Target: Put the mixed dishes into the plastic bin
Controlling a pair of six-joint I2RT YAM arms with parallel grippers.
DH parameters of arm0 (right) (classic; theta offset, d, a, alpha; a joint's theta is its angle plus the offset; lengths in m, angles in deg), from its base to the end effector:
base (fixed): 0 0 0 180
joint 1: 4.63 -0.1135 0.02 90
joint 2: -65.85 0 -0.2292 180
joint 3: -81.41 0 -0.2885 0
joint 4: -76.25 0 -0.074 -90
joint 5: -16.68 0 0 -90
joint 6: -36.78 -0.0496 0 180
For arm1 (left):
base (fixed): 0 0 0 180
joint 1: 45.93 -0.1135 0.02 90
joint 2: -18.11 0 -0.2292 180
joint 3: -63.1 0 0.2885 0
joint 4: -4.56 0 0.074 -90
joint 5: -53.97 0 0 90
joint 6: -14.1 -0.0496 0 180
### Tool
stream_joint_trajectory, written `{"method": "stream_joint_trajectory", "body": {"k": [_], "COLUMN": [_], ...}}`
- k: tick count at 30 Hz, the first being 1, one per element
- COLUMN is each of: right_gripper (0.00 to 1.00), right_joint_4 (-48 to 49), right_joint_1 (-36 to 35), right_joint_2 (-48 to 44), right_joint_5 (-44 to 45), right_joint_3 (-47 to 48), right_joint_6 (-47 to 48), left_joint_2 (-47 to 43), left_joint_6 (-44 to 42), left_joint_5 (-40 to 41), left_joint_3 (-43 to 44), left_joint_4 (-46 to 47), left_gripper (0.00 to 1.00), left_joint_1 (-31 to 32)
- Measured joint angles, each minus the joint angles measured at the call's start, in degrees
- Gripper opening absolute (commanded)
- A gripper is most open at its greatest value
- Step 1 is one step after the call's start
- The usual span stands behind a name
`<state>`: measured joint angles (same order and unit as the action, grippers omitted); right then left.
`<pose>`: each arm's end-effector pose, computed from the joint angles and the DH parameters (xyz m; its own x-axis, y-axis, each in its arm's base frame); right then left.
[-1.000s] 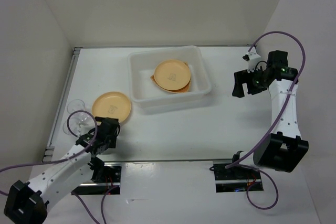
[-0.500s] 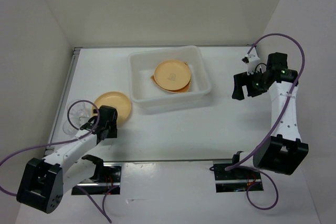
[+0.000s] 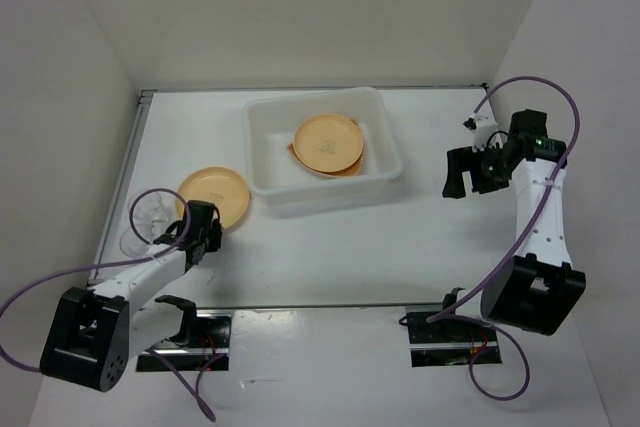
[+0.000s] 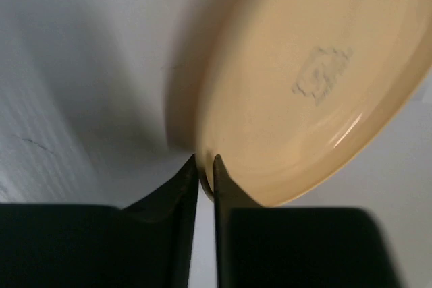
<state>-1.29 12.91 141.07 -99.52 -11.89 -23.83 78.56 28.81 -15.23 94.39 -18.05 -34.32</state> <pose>0.2854 -0.0672 0.2842 -0.8082 -0.2064 -0.5516 -0.3409 0.9277 0.1525 0.2322 -0.0297 0.0778 0.2216 -0.9686 -0.1127 -0.7374 -0.0908 -0.6694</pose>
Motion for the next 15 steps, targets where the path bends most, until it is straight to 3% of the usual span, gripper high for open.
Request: {"method": "stream_joint_trajectory", "body": {"k": [1, 2, 7, 15], "right_gripper": [0.94, 0.94, 0.91, 0.90], "right_joint_4": [0.0, 0.0, 0.9, 4.9], "right_joint_1": [0.1, 0.2, 0.3, 0.3], "right_joint_2": [-0.1, -0.1, -1.0, -2.9], "right_joint_5": [0.3, 0.4, 1.0, 3.5], "right_joint_3": [-0.4, -0.7, -1.6, -5.0], "right_joint_6": [-0.3, -0.5, -2.4, -7.0], "left_joint_2": [0.9, 1.9, 4.8, 6.6], "left_joint_6": [-0.8, -1.0, -6.0, -17.7], "left_joint_5": [-0.4, -0.6, -1.1, 4.5], "left_joint_3": [0.5, 1.3, 9.7, 31.1], "left_joint_4": [0.1, -0.2, -5.5, -14.4], "left_gripper": [0.01, 0.00, 0.00, 0.00], "left_joint_1": [-0.3, -0.4, -1.4, -5.8]}}
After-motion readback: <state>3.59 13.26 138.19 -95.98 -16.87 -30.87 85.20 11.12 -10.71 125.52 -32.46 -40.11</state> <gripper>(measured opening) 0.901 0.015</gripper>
